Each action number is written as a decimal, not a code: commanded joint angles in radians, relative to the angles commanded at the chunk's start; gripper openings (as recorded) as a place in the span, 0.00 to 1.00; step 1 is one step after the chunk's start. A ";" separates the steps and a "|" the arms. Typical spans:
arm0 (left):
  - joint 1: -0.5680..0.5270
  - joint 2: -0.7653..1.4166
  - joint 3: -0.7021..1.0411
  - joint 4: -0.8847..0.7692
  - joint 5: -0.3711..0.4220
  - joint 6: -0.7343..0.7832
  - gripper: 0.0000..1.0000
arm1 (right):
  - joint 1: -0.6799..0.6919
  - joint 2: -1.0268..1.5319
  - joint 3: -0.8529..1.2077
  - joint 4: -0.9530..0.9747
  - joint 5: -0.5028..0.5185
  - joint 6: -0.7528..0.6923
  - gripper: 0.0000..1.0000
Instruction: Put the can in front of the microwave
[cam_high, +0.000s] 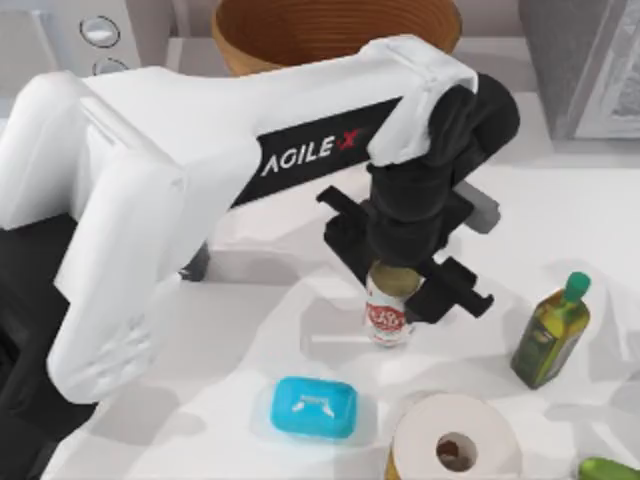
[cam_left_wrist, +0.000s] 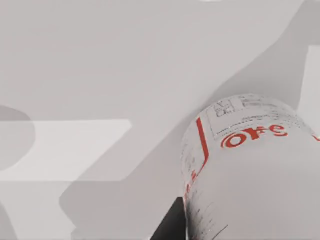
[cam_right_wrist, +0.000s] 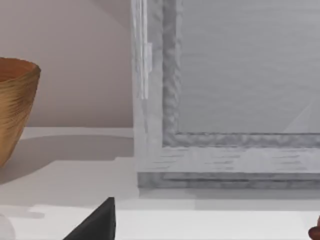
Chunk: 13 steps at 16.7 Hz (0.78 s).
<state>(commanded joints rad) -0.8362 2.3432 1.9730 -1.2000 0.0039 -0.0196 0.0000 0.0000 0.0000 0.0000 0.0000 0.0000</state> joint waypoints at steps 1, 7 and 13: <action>0.000 0.000 0.000 0.000 0.000 0.000 0.00 | 0.000 0.000 0.000 0.000 0.000 0.000 1.00; 0.000 0.000 0.000 0.000 0.000 0.000 0.00 | 0.000 0.000 0.000 0.000 0.000 0.000 1.00; 0.000 -0.006 0.068 -0.070 0.000 0.000 0.00 | 0.000 0.000 0.000 0.000 0.000 0.000 1.00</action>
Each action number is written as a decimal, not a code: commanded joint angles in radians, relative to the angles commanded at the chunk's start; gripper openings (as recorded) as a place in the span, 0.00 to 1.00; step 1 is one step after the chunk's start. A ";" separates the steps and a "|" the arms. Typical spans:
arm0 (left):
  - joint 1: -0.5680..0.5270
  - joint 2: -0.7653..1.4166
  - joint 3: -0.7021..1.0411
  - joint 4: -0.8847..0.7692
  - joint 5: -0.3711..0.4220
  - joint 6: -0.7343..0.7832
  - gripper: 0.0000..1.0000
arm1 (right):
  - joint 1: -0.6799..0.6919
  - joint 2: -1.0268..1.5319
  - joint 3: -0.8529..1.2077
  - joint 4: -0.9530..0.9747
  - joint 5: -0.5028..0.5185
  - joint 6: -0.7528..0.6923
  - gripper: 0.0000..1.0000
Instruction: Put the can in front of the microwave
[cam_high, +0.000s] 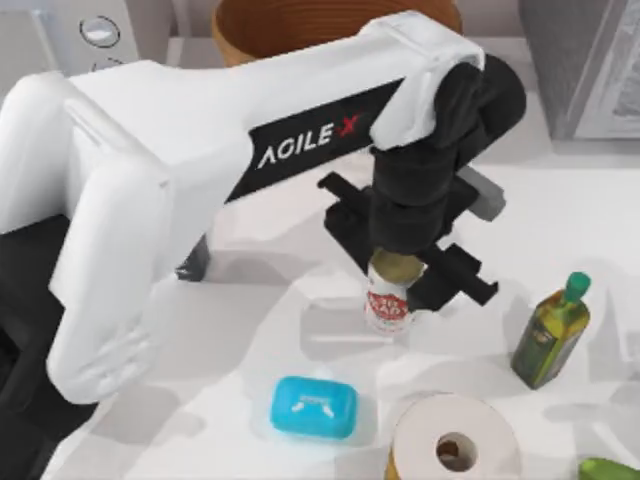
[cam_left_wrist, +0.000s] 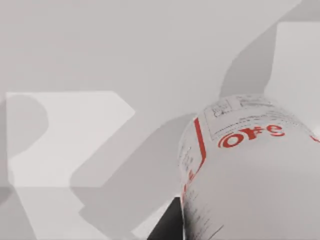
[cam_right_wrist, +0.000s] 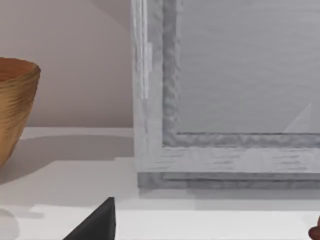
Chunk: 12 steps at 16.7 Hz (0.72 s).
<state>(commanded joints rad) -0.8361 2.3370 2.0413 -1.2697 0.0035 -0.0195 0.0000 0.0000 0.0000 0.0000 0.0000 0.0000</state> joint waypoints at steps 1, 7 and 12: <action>0.000 -0.002 0.027 -0.034 0.000 0.000 0.00 | 0.000 0.000 0.000 0.000 0.000 0.000 1.00; 0.000 -0.001 0.069 -0.079 0.000 0.001 0.00 | 0.000 0.000 0.000 0.000 0.000 0.000 1.00; 0.114 -0.078 0.100 -0.062 -0.078 0.021 0.00 | 0.000 0.000 0.000 0.000 0.000 0.000 1.00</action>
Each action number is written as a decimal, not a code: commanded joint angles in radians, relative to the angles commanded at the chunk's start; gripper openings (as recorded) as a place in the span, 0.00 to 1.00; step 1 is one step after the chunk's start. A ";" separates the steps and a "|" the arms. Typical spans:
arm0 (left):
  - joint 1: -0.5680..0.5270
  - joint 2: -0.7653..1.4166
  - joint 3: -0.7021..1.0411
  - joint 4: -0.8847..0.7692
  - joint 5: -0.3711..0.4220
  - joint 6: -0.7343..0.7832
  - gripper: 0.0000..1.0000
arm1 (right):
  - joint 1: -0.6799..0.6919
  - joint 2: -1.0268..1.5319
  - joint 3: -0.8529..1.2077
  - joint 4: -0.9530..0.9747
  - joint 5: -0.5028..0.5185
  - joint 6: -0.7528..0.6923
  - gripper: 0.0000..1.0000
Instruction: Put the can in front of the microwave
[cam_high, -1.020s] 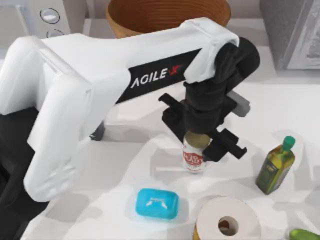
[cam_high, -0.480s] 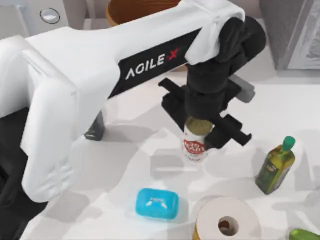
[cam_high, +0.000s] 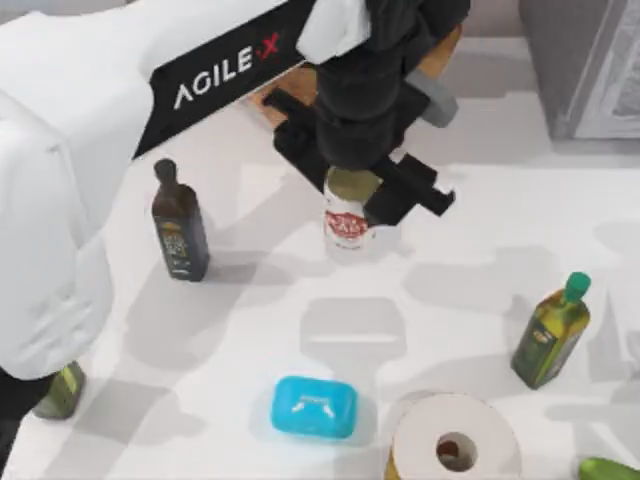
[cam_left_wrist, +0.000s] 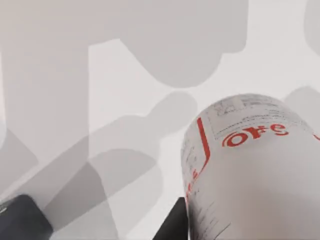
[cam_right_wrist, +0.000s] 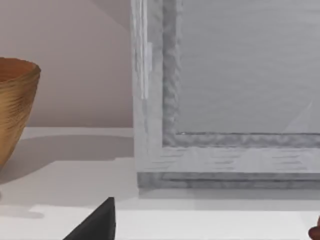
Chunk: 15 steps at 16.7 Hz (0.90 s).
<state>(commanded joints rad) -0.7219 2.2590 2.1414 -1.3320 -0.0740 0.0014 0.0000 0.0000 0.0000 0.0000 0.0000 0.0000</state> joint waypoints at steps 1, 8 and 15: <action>0.054 -0.027 0.007 0.007 -0.026 0.010 0.00 | 0.000 0.000 0.000 0.000 0.000 0.000 1.00; 0.628 -0.134 -0.091 0.043 -0.062 0.107 0.00 | 0.000 0.000 0.000 0.000 0.000 0.000 1.00; 0.882 -0.088 -0.257 0.049 0.075 0.188 0.00 | 0.000 0.000 0.000 0.000 0.000 0.000 1.00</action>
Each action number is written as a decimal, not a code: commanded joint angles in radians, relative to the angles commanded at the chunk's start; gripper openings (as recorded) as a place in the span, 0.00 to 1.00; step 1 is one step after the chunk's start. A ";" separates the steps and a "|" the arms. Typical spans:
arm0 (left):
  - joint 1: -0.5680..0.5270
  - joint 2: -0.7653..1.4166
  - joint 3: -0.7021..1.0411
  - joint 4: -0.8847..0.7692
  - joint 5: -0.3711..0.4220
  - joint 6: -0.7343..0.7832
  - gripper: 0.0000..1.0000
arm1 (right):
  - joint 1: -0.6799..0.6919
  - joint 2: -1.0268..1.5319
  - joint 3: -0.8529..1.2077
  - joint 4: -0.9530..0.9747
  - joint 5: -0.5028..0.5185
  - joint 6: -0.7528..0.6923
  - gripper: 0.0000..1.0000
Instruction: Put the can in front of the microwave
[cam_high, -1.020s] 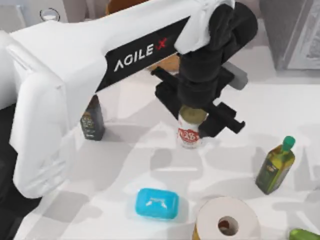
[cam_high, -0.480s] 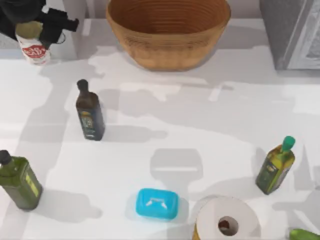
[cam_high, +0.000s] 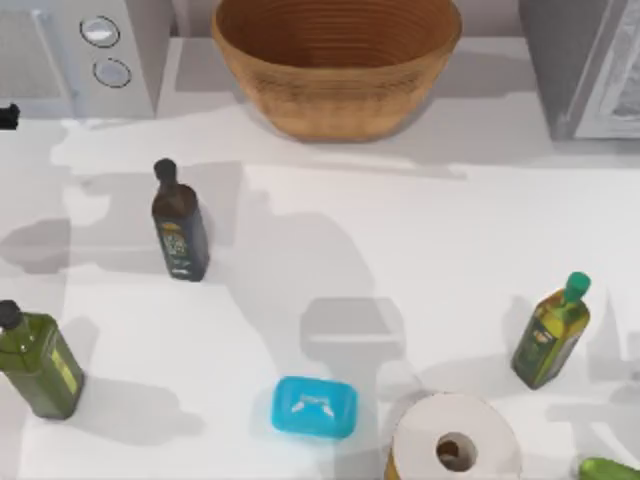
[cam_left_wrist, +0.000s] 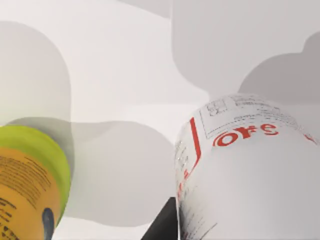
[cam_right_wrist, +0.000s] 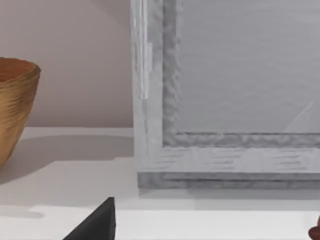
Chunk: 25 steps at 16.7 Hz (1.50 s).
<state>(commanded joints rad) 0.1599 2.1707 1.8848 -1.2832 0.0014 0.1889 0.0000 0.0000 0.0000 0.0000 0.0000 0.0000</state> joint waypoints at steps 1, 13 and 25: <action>0.000 0.000 0.000 0.000 0.000 0.000 0.00 | 0.000 0.000 0.000 0.000 0.000 0.000 1.00; 0.000 0.002 -0.028 0.030 0.000 0.000 0.00 | 0.000 0.000 0.000 0.000 0.000 0.000 1.00; 0.000 0.002 -0.028 0.030 0.000 0.000 0.90 | 0.000 0.000 0.000 0.000 0.000 0.000 1.00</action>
<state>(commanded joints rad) 0.1602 2.1730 1.8567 -1.2529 0.0014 0.1893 0.0000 0.0000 0.0000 0.0000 0.0000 0.0000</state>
